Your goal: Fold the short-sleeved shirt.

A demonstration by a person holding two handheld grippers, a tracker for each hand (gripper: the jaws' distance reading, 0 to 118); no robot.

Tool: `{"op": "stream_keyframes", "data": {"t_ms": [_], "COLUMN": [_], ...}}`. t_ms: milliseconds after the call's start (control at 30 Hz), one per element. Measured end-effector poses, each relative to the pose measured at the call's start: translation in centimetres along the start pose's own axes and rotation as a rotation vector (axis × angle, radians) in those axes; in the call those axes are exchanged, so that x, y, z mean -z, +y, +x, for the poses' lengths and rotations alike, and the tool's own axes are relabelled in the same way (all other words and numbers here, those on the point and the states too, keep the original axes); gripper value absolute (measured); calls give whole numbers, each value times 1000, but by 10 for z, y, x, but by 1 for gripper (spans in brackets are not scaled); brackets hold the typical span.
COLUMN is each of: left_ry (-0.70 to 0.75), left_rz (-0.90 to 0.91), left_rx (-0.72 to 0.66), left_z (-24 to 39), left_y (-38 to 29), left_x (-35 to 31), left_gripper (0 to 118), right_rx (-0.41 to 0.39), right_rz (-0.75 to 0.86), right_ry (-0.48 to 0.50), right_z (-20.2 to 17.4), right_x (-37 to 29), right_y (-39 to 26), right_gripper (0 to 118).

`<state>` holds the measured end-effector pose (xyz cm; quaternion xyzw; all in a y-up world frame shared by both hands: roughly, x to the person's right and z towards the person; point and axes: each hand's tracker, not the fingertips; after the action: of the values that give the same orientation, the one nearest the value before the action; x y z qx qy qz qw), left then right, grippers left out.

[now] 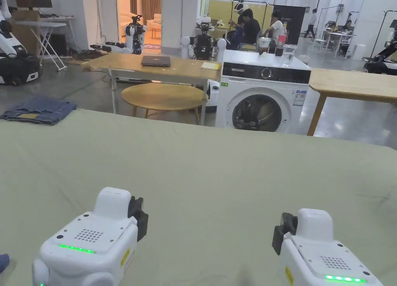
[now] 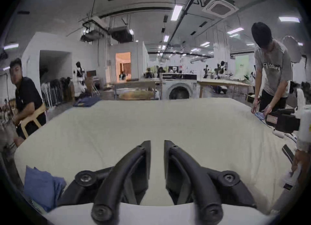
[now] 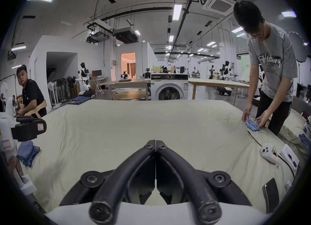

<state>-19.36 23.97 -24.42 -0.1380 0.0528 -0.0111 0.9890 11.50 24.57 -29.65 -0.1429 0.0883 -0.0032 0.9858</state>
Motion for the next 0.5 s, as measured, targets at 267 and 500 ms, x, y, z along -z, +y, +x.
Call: {"op": "stream_keyframes", "data": {"t_ms": [267,500], "left_ry": [44,43], "left_rz": [57,111], "left_rx": [-40,-62], "left_z": [3,2], "left_y": [-8,-9], "left_x": [-5,-14], "left_gripper": [0,0], "right_rx": [6,-10], "right_rz": [49,78], "right_ry": [-2,2], "right_z": [-10,-17], "right_x": [-4,-9], "right_y": [-1,-4], "right_gripper": [0,0]}}
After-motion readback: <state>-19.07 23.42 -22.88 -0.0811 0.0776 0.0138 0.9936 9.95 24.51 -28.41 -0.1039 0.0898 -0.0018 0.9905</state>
